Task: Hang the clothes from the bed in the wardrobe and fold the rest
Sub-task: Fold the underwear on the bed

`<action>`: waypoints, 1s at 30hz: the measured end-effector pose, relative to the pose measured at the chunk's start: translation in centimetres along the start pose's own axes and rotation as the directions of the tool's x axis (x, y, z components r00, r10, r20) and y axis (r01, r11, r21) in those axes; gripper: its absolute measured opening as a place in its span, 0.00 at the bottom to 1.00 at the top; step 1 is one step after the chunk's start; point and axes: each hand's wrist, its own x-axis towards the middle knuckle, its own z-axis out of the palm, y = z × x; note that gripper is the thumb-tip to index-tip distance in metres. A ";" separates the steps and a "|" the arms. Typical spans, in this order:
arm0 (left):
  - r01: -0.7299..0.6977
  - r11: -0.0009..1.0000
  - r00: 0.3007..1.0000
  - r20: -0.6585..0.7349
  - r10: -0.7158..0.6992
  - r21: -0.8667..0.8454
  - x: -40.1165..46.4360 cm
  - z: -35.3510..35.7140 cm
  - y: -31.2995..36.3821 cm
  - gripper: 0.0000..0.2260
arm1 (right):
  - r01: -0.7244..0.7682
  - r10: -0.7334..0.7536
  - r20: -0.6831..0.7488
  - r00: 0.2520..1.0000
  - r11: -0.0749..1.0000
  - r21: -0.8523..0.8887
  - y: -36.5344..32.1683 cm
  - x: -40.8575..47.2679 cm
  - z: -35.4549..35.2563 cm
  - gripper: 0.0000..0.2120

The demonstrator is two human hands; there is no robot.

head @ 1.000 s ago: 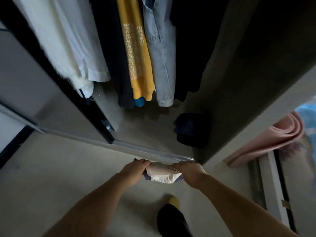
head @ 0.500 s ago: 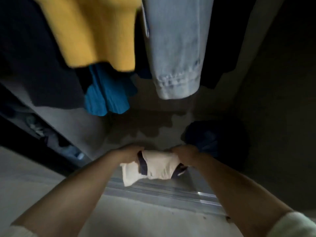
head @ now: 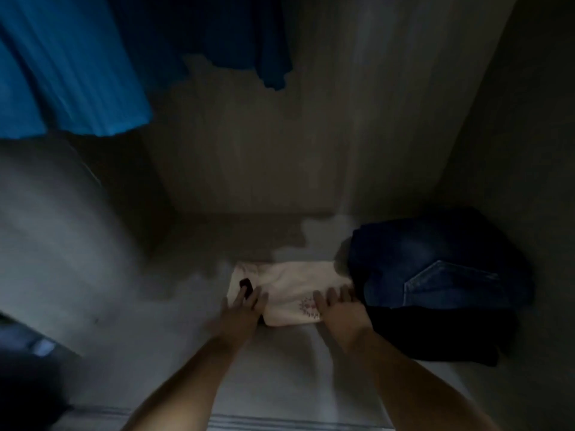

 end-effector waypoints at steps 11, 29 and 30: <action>-0.012 0.999 0.969 0.244 0.021 -0.041 -2.4 1.3 0.8 0.37 | -0.070 0.066 0.203 0.977 0.998 0.009 -1.5 -1.7 2.3 0.34; -0.169 0.939 0.921 0.292 0.258 -0.299 -16.5 -36.5 6.7 0.21 | -0.230 0.172 0.197 0.965 0.918 0.324 3.5 -24.2 -29.3 0.23; -0.177 0.925 0.915 0.289 0.281 -0.337 -17.7 -38.5 7.4 0.20 | -0.247 0.181 0.215 0.960 0.906 0.343 4.2 -26.3 -31.2 0.23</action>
